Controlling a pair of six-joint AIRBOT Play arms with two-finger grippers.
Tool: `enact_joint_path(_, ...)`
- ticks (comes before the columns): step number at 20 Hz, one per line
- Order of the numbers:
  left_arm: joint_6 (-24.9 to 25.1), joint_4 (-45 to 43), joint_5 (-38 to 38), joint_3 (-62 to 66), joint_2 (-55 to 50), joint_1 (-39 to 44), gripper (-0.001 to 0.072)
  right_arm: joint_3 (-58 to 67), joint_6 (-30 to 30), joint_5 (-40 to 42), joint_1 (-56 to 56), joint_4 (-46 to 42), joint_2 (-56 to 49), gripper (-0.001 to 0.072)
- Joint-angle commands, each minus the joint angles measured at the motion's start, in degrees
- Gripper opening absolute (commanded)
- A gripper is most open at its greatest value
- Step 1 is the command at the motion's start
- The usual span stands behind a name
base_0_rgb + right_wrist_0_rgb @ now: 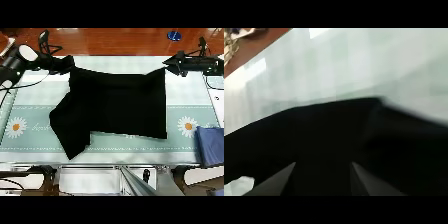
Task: Fold the shirts.
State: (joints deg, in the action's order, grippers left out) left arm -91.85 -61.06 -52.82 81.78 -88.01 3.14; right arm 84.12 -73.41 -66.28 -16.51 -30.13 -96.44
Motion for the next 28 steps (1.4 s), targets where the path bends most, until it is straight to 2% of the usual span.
enact_joint_path(1, -0.37, 0.74, -18.29, 5.33, -0.37, -5.7, 0.0506, 0.15, -0.5, -13.05, -5.57, 1.64, 2.21, 0.0412)
enact_joint_path(2, 0.57, -0.57, -23.5, 6.23, 0.09, -7.89, 0.0505, 0.13, -0.15, -16.98, -7.69, 0.17, 3.78, 0.0412)
enact_joint_path(4, 8.35, -0.83, -33.0, 3.08, 3.23, -12.09, 0.0505, -1.44, 0.83, -21.59, -11.02, -9.51, 9.42, 0.0406)
enact_joint_path(5, 10.6, -0.37, -34.23, -1.4, 6.16, -13.79, 0.0506, -4.74, 3.91, -21.68, -12.0, -14.19, 13.9, 0.0406)
enact_joint_path(7, 13.92, 2.56, -29.94, -15.76, 14.71, -17.33, 0.0506, -16.41, 5.53, -15.13, -14.05, -17.55, 23.89, 0.0406)
enact_joint_path(10, 16.79, 2.1, -23.37, -36.83, 26.1, -24.11, 0.0506, -40.13, 5.03, -4.9, -16.17, -16.2, 39.89, 0.0407)
enact_joint_path(11, 17.31, 1.09, -23.45, -41.22, 28.26, -27.58, 0.0506, -46.69, 4.85, -3.96, -16.2, -16.26, 44.33, 0.0408)
enact_joint_path(14, 13.6, 2.75, -22.12, -49.4, 31.28, -37.31, 0.0506, -59.06, 4.61, -5.55, -16.17, -13.57, 52.98, 0.0407)
enact_joint_path(15, 12.09, 3.58, -22.01, -51.1, 30.95, -39.15, 0.0505, -61.42, 4.68, -6.21, -16.17, -12.57, 54.58, 0.0407)
enact_joint_path(19, 12.37, 4.17, -18.14, -52.57, 28.96, -40.26, 0.0505, -63.67, 4.9, -6.49, -16.0, -10.91, 56.02, 0.0407)
enact_joint_path(23, 17.57, 11.45, -12.07, -52.26, 24.74, -40.22, 0.0505, -63.65, 5.22, -7.06, -16.0, -8.09, 56.02, 0.0406)
enact_joint_path(25, 17.84, 11.63, -10.67, -51.76, 21.77, -39.78, 0.0505, -63.65, 5.14, -7.15, -16.0, -7.91, 56.02, 0.0406)
enact_joint_path(28, 20.74, 12.98, -10.64, -51.49, 17.11, -37.18, 0.0505, -63.65, 4.79, -6.75, -16.0, -7.67, 56.02, 0.0406)
